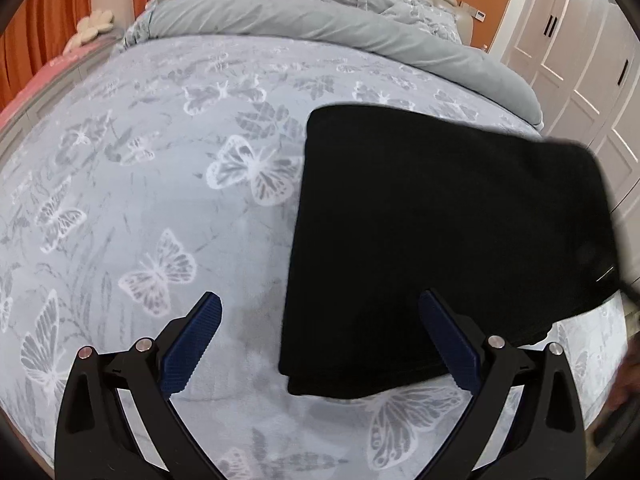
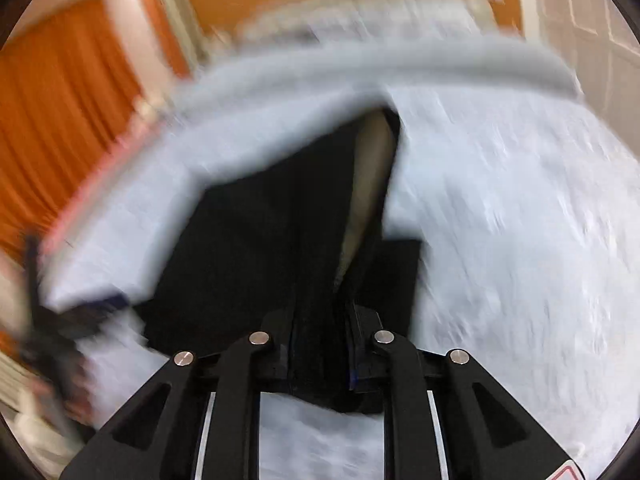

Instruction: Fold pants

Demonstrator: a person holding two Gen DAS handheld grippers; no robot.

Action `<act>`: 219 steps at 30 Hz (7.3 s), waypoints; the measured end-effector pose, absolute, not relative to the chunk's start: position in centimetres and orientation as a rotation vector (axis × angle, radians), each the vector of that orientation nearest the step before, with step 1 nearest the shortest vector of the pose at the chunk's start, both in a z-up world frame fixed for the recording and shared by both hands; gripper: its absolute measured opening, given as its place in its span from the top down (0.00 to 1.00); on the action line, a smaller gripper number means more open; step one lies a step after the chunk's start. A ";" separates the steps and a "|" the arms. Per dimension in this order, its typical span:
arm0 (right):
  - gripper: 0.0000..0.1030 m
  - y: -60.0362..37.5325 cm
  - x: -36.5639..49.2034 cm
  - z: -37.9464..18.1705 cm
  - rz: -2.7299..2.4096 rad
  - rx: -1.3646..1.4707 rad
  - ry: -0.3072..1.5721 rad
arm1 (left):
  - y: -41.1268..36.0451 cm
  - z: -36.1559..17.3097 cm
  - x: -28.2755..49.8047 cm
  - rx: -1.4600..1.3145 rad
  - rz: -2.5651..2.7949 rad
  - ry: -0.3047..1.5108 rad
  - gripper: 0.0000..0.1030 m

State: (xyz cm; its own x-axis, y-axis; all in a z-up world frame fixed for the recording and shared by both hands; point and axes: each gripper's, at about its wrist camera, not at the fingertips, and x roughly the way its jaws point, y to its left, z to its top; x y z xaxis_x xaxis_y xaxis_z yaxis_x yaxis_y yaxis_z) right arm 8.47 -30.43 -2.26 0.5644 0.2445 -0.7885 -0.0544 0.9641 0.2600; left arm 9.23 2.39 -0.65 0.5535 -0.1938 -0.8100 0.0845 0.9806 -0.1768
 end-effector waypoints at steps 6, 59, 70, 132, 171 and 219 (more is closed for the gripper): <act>0.44 -32.8 7.5 -3.1 0.129 0.327 0.954 | 2.1 -2.4 9.9 -0.194 -0.208 1.055 0.06; 1.00 -26.8 9.2 -3.8 0.065 0.159 0.932 | 3.1 -4.2 12.9 -0.167 -0.097 1.042 0.11; 0.91 -23.2 5.0 1.3 0.236 0.153 0.823 | 3.9 0.7 6.7 0.021 -0.089 0.887 0.12; 0.76 -30.4 1.5 -3.7 0.155 0.215 1.075 | 3.1 -0.5 2.7 -0.019 -0.245 0.987 0.05; 0.49 -31.1 -0.2 -6.9 0.266 0.590 1.181 | 6.2 -2.1 2.6 -0.051 -0.225 1.039 0.46; 0.32 -29.0 -3.7 -1.5 0.137 0.200 0.942 | 3.3 -2.0 0.8 0.064 -0.219 1.027 0.10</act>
